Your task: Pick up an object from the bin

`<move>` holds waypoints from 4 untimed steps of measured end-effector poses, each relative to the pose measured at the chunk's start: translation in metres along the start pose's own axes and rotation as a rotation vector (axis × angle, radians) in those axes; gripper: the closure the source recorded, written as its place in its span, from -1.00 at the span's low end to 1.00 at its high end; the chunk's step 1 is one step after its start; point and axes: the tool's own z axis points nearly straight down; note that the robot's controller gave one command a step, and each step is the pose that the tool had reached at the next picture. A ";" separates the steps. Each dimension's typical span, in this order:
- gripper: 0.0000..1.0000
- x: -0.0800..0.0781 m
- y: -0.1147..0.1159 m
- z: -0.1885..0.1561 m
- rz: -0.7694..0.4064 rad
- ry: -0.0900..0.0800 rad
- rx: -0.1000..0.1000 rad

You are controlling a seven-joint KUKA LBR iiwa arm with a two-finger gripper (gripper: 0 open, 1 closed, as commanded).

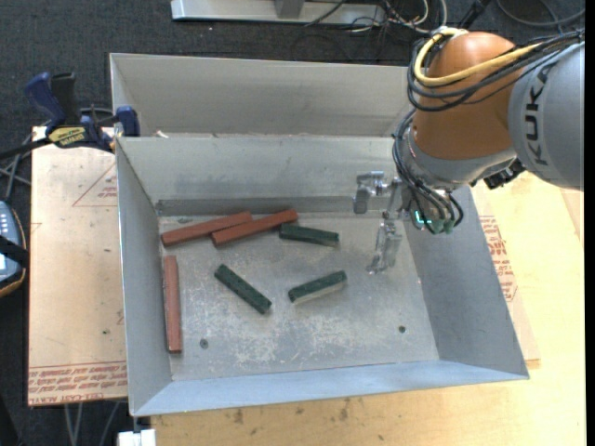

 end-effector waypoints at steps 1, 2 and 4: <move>-1.00 -0.001 0.000 -0.004 0.000 -0.008 0.000; -1.00 -0.008 0.007 0.019 -0.076 -0.014 0.001; 1.00 0.005 0.053 0.146 -0.026 -0.006 -0.001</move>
Offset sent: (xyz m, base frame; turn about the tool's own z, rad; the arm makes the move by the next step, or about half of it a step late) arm 0.0206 0.0353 -0.1153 -0.3489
